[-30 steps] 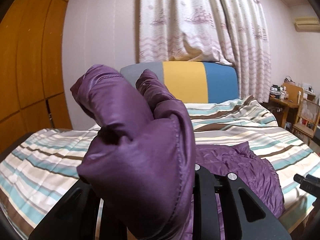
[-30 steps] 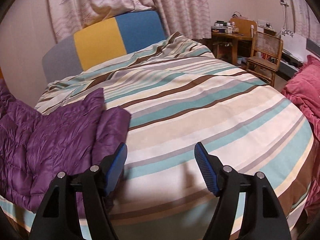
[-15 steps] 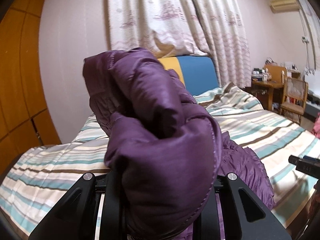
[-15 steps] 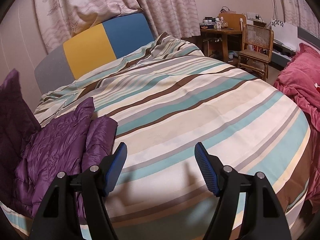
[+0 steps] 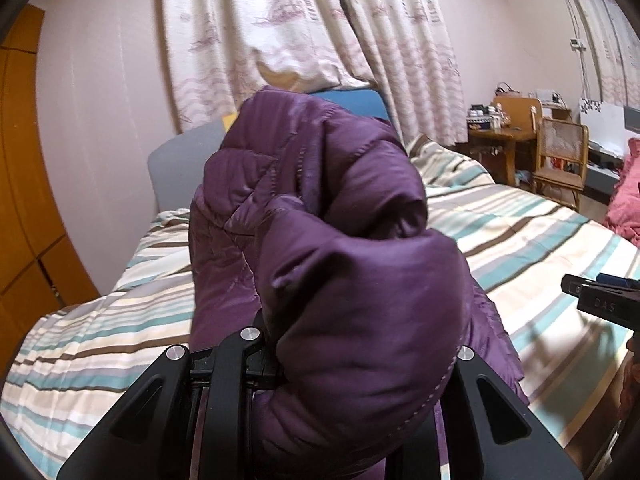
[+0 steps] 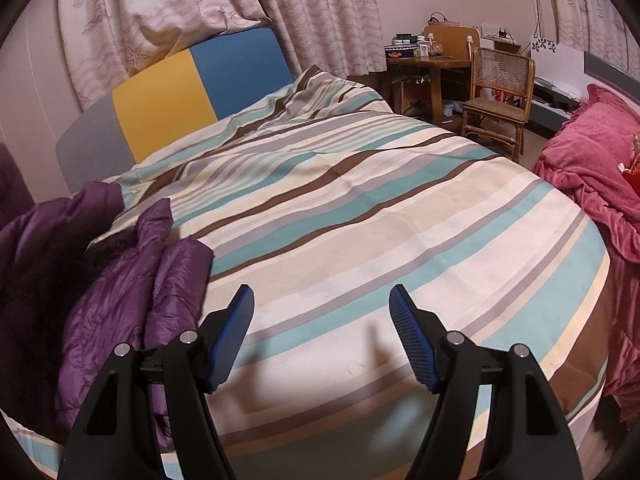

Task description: Fold large clothes

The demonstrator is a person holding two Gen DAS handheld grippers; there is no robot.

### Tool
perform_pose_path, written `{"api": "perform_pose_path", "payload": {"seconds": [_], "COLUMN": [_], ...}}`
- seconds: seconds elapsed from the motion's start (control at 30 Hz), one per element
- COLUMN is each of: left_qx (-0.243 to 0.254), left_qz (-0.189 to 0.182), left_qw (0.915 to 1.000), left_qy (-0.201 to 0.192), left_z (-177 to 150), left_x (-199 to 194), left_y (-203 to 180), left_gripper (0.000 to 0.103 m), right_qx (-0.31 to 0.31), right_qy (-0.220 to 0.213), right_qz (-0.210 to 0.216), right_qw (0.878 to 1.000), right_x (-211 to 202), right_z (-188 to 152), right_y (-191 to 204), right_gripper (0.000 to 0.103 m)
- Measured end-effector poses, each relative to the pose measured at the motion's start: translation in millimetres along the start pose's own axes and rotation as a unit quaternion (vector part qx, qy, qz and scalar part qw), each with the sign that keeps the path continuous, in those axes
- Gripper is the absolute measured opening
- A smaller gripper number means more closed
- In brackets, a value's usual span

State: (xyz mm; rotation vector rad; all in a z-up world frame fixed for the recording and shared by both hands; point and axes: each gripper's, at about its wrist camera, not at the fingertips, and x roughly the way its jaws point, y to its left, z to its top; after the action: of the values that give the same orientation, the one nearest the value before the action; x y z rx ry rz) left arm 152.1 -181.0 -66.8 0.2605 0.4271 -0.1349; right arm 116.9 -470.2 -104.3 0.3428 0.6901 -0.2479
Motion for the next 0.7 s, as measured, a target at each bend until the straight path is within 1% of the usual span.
{"api": "perform_pose_path", "payload": {"seconds": [0.23, 0.37, 0.47, 0.63, 0.67, 0.7], "left_qx": [0.024, 0.042, 0.060, 0.082, 0.085, 0.087], "left_qz": [-0.017, -0.021, -0.025, -0.035, -0.041, -0.052], "left_qw": [0.9994, 0.9984, 0.9970, 0.9946, 0.9940, 0.9931], "left_qy": [0.020, 0.031, 0.042, 0.053, 0.055, 0.059], "left_z": [-8.1, -12.4, -17.8, -30.4, -33.2, -35.2], "left_x": [13.4, 20.5, 26.7, 34.4, 35.7, 37.1], "left_y": [-22.9, -34.7, -43.6, -57.9, -60.3, -61.9], "left_gripper": [0.023, 0.023, 0.026, 0.035, 0.038, 0.046], "right_qx": [0.001, 0.003, 0.006, 0.008, 0.008, 0.009], "right_qy": [0.007, 0.007, 0.008, 0.012, 0.012, 0.012], "right_qz": [0.002, 0.003, 0.003, 0.005, 0.005, 0.006], "right_qw": [1.000, 1.000, 1.000, 1.000, 1.000, 1.000], "right_x": [3.2, 3.4, 4.6, 6.1, 6.2, 6.3], "right_z": [-1.5, -0.4, -0.1, -1.6, -1.7, -1.9], "right_y": [-1.8, -2.8, -4.1, -4.6, -4.5, -4.3], "right_gripper": [0.070, 0.070, 0.070, 0.070, 0.070, 0.070]}}
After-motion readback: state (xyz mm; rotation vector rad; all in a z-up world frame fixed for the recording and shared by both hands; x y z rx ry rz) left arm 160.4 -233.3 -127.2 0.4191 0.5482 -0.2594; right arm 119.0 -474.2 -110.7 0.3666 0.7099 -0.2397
